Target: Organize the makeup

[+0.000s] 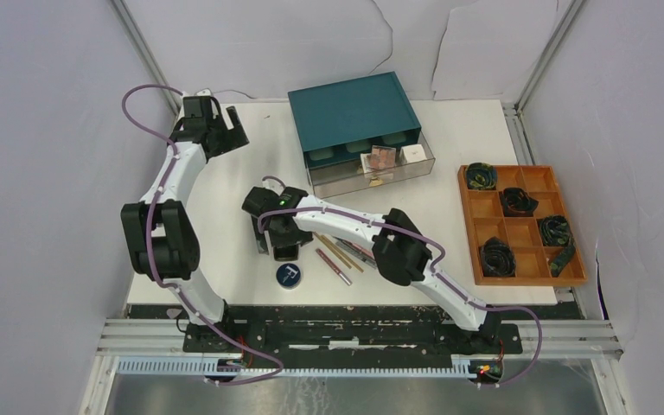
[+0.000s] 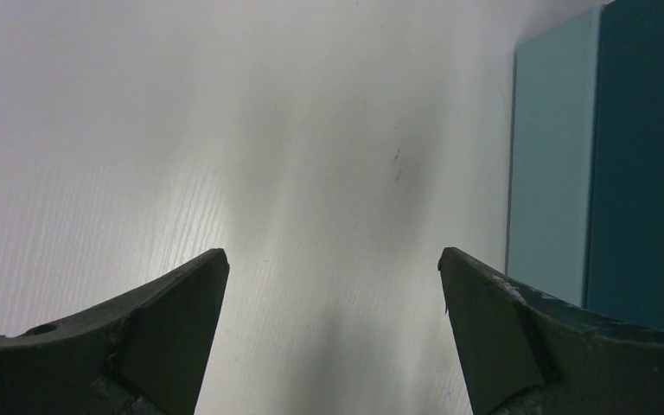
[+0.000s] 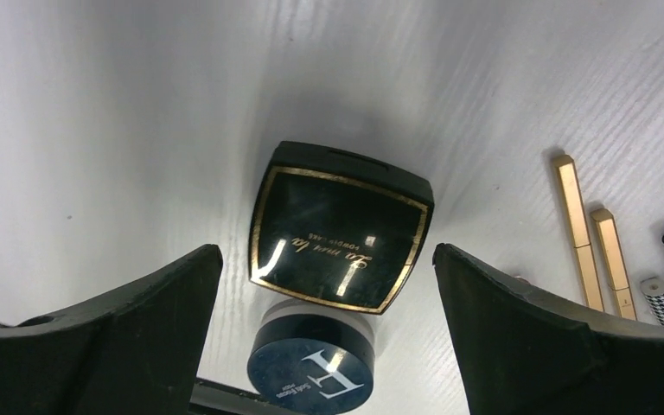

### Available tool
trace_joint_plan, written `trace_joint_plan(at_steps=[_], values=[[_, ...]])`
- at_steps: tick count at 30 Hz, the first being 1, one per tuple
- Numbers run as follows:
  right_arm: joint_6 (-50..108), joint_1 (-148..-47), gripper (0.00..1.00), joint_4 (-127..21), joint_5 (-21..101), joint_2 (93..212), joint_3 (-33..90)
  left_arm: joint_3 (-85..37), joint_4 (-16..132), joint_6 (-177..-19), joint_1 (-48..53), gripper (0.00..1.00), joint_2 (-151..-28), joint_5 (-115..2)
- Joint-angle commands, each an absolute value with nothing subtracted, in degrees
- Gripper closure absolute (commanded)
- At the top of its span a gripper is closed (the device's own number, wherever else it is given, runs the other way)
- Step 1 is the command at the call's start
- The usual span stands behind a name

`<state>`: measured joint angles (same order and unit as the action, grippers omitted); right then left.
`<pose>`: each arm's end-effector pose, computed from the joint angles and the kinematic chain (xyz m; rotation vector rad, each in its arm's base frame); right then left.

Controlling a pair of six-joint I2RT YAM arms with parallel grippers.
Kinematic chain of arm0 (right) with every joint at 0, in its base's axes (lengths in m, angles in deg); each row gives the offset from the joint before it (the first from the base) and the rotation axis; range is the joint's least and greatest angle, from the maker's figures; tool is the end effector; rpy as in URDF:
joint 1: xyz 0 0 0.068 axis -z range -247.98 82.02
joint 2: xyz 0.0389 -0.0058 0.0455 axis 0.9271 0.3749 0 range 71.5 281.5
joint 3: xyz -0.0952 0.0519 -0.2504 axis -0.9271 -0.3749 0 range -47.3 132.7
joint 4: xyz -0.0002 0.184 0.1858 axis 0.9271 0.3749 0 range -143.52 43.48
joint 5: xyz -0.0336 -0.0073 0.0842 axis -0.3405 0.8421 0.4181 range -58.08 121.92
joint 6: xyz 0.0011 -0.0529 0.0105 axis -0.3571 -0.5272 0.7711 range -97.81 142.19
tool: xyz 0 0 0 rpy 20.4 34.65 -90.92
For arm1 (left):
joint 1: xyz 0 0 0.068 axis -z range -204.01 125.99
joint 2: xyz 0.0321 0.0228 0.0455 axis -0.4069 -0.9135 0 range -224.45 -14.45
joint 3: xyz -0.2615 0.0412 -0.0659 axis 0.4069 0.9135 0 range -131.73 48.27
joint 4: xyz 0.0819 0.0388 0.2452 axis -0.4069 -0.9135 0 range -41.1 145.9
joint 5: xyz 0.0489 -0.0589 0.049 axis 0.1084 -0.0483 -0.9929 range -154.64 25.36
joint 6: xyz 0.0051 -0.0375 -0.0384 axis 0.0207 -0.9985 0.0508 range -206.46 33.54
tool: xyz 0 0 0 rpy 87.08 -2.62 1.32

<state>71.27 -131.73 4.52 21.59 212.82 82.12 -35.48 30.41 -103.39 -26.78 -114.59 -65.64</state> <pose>0.2338 0.4596 0.1843 -0.3116 2.7697 0.2714 0.3995 0.0199 0.2886 -0.4030 2.2685 -0.1068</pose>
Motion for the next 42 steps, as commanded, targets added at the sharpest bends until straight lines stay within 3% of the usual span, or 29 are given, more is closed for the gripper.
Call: trace_joint_plan(at_steps=[1,10,12,16,18,22,34,42], values=[[74.49,-132.01,0.0,6.7,17.9,214.2,83.41,-34.32,34.9,-105.39,-26.72,0.01,-110.57,-63.84],[72.83,-131.89,0.0,5.69,18.8,215.92,81.21,-33.61,35.43,-105.88,-26.75,0.01,-110.84,-63.15],[71.27,-131.82,0.16,4.81,19.73,215.97,80.61,-33.56,35.43,-105.81,-26.74,0.01,-110.84,-63.19],[68.46,-131.8,0.73,4.84,20.19,215.79,80.75,-33.34,35.45,-105.63,-26.74,0.01,-110.87,-63.54],[66.5,-131.84,0.81,5.41,19.48,215.37,80.84,-33.17,35.45,-105.58,-26.74,0.01,-110.88,-63.72],[60.27,-131.87,0.85,6.87,18.0,213.18,83.18,-33.14,35.43,-105.37,-26.7,0.01,-111.09,-64.25],[46.16,-130.59,0.82,6.85,13.6,197.65,90.15,-34.19,34.77,-104.74,-26.74,0.01,-112.51,-65.35],[47.65,-120.59,0.81,6.12,12.29,194.13,90.83,-34.58,34.65,-104.57,-26.74,0.01,-113.39,-65.61]])
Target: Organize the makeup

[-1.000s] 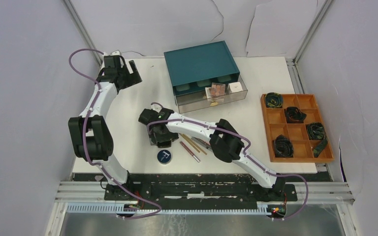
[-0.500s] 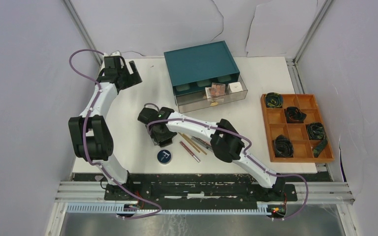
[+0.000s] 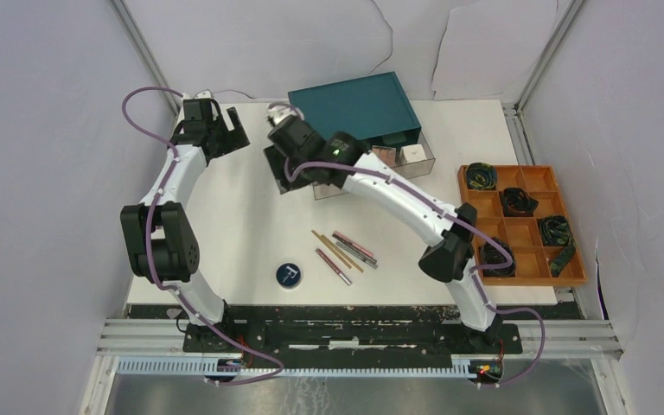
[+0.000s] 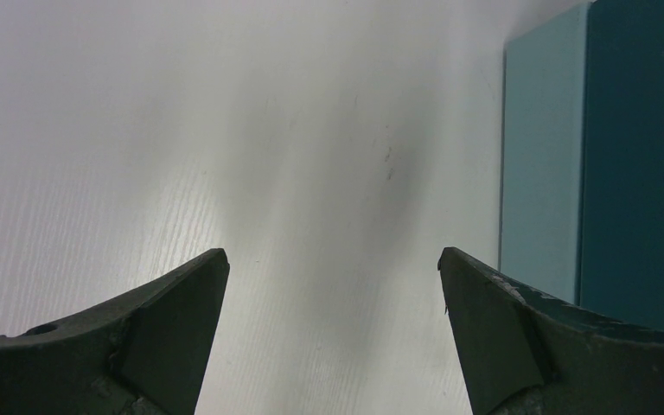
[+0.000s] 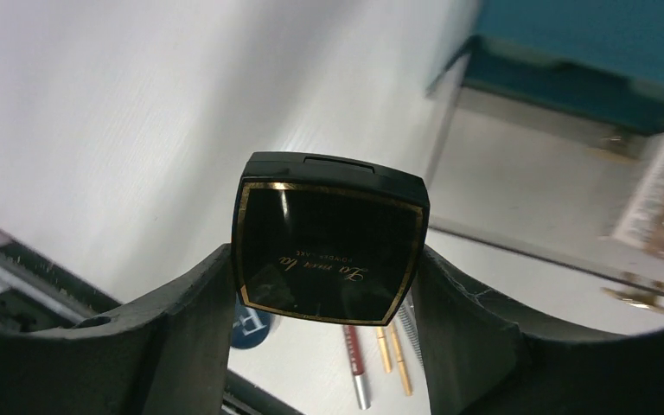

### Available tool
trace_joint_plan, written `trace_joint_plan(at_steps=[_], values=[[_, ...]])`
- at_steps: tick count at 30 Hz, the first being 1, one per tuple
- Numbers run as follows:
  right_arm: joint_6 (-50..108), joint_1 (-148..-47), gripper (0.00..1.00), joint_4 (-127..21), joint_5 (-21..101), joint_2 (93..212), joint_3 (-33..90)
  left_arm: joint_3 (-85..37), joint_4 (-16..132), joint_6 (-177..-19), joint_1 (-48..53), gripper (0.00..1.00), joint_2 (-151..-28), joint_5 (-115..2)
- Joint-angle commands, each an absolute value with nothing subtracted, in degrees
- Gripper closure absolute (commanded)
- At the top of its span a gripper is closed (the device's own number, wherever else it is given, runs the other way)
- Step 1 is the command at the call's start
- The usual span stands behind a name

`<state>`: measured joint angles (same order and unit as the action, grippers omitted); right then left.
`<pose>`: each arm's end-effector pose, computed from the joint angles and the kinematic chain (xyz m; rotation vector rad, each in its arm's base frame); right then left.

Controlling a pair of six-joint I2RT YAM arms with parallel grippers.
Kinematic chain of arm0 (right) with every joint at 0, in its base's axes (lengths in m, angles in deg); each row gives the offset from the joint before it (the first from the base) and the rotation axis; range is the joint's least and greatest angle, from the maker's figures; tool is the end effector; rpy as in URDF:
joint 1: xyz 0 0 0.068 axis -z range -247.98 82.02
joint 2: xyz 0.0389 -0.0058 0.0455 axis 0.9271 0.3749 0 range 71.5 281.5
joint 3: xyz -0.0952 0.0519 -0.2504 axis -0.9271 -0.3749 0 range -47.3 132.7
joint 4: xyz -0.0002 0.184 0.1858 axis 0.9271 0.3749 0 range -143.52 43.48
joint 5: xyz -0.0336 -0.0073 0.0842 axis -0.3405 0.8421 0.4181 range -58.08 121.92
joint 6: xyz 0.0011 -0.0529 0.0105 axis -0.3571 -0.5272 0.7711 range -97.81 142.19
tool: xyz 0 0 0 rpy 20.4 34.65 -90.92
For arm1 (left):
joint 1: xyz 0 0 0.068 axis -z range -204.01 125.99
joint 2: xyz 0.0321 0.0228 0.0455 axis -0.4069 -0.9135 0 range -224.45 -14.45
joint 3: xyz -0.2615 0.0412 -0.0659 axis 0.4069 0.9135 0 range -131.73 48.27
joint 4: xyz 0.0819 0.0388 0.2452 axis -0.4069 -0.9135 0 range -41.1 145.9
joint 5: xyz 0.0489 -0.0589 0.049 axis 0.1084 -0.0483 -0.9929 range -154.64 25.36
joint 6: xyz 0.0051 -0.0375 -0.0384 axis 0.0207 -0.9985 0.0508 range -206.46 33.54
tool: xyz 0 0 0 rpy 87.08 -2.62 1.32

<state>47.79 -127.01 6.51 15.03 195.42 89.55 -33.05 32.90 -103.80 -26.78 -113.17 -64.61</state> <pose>0.2488 0.3945 0.3667 -0.5502 2.3134 0.3674 0.3947 0.0190 0.2874 -0.3978 2.2446 -0.1342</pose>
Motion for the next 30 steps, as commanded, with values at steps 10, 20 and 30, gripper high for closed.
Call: trace_joint_plan(at_steps=[10,20,30], values=[[45.68,-110.92,0.81,4.26,12.31,198.91,90.7,-35.67,34.12,-103.87,-26.7,0.02,-115.04,-66.29],[47.75,-109.82,0.82,4.35,13.63,195.79,79.15,-36.16,33.85,-103.51,-26.8,0.02,-116.25,-67.11],[43.69,-109.73,0.0,8.78,8.55,197.13,84.52,-37.37,33.49,-103.64,-26.82,0.02,-117.85,-66.55]])
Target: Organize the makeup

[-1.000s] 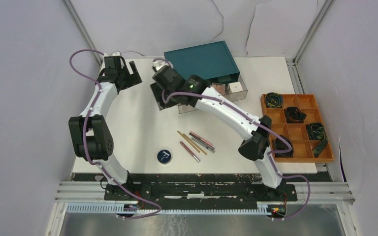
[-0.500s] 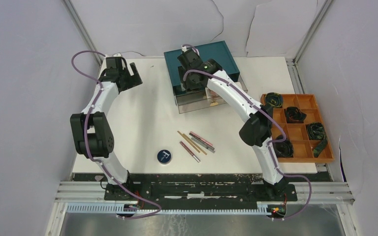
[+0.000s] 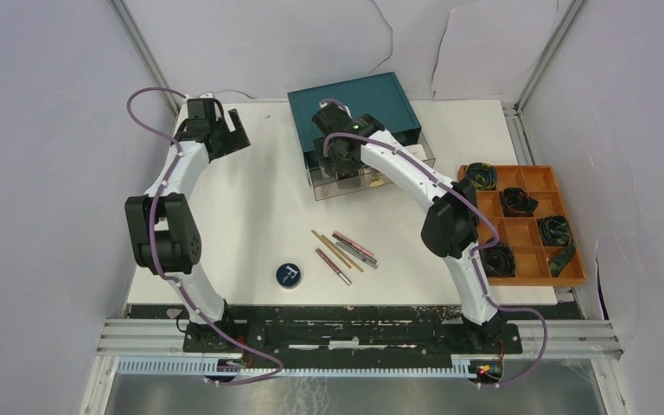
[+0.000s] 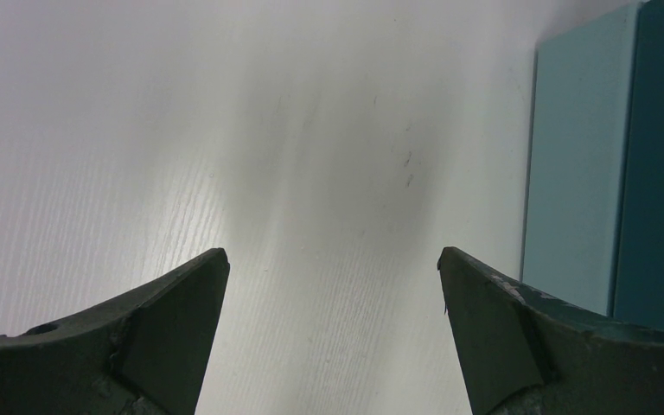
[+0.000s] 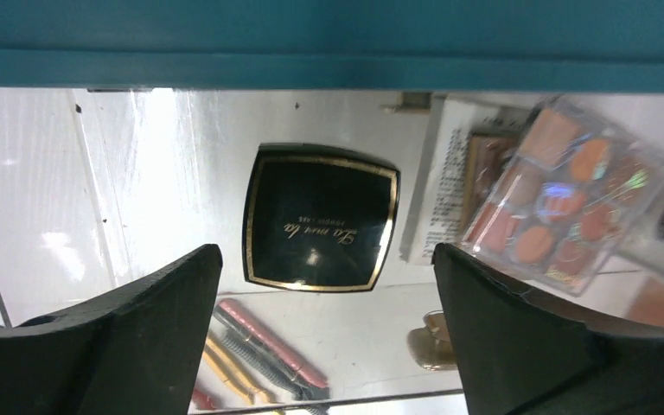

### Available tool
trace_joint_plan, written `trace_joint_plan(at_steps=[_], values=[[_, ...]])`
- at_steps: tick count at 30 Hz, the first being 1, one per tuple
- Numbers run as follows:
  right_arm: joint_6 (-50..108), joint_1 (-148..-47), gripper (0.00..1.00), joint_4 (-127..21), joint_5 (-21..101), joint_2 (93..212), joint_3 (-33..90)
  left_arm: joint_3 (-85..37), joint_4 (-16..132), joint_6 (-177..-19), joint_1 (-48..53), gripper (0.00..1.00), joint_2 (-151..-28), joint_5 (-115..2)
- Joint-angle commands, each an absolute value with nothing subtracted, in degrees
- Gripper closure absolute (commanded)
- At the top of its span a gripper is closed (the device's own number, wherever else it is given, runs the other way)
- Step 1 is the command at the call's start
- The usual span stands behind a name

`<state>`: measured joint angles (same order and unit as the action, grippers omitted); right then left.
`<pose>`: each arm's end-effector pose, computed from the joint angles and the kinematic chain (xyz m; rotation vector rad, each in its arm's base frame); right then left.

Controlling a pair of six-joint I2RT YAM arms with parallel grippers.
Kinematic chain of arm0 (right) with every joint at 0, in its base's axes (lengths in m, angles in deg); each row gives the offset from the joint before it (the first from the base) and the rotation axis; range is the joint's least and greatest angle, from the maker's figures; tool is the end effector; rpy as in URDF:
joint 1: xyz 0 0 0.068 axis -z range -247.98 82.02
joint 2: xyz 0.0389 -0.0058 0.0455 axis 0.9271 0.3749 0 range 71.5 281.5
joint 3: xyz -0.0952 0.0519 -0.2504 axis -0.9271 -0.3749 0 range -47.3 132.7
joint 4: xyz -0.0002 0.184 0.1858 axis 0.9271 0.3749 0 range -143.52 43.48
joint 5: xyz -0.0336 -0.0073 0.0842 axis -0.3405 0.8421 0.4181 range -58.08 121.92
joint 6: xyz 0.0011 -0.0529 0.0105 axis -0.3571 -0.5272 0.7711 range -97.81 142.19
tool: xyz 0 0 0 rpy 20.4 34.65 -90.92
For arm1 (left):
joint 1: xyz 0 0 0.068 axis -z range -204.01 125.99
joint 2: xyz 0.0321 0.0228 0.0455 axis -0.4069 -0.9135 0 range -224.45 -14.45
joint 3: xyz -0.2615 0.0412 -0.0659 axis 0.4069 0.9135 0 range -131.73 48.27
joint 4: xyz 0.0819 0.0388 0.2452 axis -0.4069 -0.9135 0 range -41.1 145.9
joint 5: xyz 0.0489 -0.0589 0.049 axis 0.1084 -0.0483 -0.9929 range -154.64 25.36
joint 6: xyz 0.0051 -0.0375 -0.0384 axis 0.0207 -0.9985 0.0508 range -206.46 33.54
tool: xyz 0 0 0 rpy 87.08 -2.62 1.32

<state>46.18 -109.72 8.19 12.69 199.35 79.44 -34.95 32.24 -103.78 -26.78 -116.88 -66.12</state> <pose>0.3640 0.3090 0.2815 -0.2921 2.5516 -0.0284 0.4077 0.0206 0.2728 -0.4177 2.2830 -0.0985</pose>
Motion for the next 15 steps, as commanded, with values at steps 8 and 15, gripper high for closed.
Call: trace_joint_plan(at_steps=[8,15], values=[[39.17,-110.52,0.0,7.89,6.17,192.83,89.16,-37.0,33.55,-103.77,-26.82,0.02,-117.63,-66.38],[40.8,-121.9,0.0,14.99,4.52,190.7,90.11,-37.4,33.49,-103.45,-26.83,0.02,-117.88,-67.32]])
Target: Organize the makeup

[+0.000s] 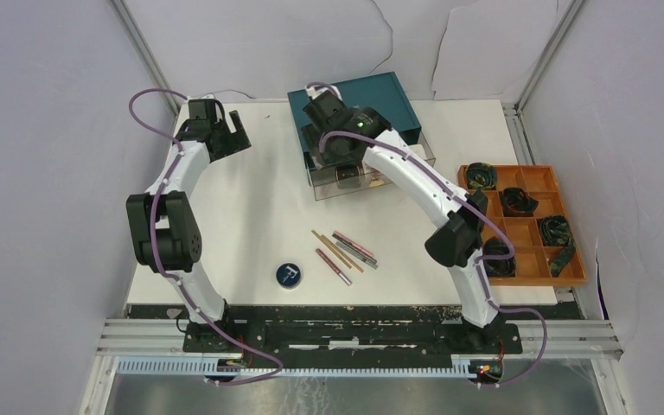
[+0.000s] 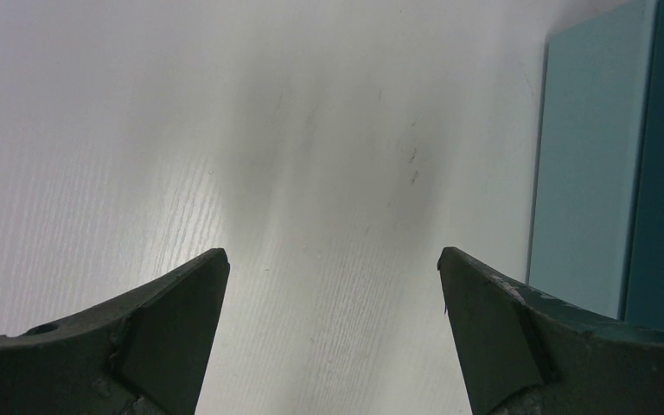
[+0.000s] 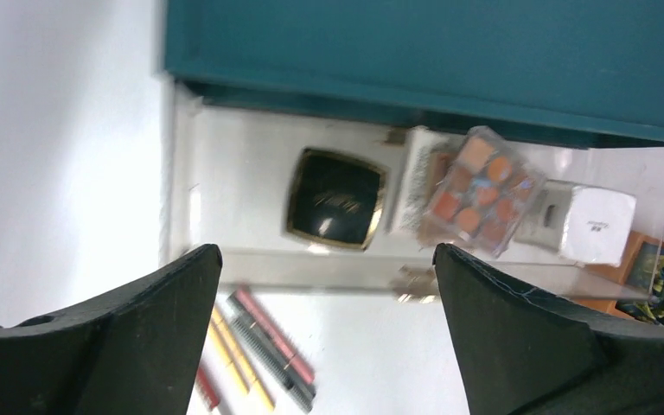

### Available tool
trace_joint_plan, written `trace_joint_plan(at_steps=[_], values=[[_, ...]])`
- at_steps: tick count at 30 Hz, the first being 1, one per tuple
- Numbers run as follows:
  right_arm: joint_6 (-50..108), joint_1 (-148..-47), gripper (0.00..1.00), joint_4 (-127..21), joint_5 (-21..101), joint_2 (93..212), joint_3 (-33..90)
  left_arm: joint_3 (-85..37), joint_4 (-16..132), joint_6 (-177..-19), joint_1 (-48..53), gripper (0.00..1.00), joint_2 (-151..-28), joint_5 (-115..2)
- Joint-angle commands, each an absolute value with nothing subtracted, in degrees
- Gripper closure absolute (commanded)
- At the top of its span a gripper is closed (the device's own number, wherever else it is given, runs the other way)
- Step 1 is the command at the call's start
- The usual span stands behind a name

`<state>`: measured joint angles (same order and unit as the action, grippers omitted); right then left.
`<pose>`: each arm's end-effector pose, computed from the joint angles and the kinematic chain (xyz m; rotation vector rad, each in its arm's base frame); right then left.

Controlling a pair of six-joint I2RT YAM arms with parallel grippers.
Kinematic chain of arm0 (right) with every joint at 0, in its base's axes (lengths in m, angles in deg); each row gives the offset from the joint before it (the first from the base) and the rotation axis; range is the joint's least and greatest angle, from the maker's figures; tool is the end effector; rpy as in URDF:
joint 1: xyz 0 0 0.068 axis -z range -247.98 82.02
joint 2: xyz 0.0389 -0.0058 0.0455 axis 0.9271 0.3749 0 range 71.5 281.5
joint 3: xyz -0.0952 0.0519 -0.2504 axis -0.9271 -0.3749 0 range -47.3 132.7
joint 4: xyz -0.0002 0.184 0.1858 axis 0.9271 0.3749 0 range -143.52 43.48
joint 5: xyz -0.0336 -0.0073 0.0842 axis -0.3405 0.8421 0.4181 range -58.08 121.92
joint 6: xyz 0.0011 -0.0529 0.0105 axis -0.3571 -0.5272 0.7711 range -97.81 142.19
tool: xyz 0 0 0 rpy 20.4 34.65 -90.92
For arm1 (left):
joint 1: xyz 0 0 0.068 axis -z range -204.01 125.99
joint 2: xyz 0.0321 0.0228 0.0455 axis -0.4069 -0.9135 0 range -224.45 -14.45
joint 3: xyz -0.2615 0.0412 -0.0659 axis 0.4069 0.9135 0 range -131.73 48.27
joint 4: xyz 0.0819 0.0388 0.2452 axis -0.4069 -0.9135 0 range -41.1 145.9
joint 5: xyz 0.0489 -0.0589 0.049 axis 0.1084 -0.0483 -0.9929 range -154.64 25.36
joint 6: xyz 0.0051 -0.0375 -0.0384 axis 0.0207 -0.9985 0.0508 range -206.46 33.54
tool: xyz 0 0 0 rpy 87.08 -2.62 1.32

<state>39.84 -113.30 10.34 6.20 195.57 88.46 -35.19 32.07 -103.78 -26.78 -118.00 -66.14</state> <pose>0.3350 0.3167 0.3568 -0.3844 2.3314 -0.0369 0.4109 0.0208 0.2663 -0.4208 2.3009 -0.0956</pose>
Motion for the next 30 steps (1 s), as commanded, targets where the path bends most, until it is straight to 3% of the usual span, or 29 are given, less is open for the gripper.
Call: trace_joint_plan(at_steps=[1,7,10,30], values=[[42.09,-124.02,0.0,15.27,5.0,189.99,86.93,-37.61,33.51,-103.28,-26.78,0.02,-117.94,-67.55],[48.6,-133.0,0.0,6.88,12.52,184.53,67.16,-38.68,32.75,-103.28,-27.36,0.02,-118.25,-67.58],[48.12,-135.25,0.0,4.49,17.24,185.24,63.03,-37.89,33.02,-103.57,-27.29,0.02,-118.1,-67.22],[47.71,-139.37,0.0,-2.33,28.31,200.71,68.01,-35.9,34.08,-104.22,-27.44,0.02,-116.24,-66.22]])
